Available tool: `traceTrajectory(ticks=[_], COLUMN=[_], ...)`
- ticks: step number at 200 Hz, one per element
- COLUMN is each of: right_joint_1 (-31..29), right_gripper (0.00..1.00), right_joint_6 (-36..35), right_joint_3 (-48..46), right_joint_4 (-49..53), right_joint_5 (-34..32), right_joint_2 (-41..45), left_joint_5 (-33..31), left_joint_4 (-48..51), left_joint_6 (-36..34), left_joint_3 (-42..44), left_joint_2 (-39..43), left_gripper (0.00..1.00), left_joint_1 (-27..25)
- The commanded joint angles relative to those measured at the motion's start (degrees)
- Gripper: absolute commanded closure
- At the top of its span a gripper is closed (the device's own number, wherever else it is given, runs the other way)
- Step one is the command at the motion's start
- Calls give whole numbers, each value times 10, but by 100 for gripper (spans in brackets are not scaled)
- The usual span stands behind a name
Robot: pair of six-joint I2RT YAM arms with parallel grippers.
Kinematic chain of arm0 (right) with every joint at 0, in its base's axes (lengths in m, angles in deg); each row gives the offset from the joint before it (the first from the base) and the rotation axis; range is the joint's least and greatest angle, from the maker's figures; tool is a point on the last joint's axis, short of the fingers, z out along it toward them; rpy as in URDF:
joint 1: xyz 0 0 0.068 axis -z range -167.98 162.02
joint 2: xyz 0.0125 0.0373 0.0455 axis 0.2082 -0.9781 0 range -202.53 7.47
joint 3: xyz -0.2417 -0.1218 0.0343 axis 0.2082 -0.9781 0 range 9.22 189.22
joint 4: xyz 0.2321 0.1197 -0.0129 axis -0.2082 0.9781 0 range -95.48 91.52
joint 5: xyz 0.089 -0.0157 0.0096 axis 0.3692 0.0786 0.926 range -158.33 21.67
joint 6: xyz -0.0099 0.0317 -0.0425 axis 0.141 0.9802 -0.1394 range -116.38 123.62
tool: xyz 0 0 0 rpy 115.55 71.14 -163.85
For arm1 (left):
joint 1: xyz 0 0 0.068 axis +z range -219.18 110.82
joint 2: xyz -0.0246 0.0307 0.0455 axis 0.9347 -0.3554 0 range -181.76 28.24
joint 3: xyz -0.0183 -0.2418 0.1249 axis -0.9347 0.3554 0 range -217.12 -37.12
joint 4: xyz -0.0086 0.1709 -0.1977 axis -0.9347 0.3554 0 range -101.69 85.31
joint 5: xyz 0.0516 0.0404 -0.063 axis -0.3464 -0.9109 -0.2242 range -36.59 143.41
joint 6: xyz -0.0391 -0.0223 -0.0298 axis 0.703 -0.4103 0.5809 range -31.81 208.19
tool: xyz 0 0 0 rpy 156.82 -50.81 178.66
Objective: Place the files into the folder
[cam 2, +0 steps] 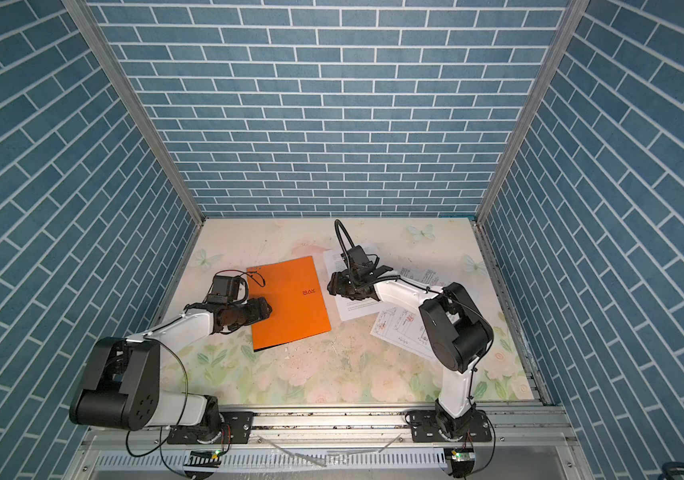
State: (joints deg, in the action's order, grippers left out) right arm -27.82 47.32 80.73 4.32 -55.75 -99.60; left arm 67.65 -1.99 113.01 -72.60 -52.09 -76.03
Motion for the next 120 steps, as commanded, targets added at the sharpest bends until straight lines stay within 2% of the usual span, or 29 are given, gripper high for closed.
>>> traceTrajectory(ticks=[1,52,120], right_joint_1=[-7,-24,-32], right_gripper=[34,34,35], right_joint_6=[21,34,29], right_joint_3=[31,71,79], right_joint_4=[-31,-56,-30], right_joint_5=[28,68,70], right_joint_2=[-45,-112,-128], left_joint_5=[17,32,50], left_joint_4=[6,1,-13], left_joint_6=[-1,2,8], left_joint_3=[13,20,25], left_joint_2=[6,5,1], left_gripper=[14,14,14], left_joint_1=[-2,-1,-2])
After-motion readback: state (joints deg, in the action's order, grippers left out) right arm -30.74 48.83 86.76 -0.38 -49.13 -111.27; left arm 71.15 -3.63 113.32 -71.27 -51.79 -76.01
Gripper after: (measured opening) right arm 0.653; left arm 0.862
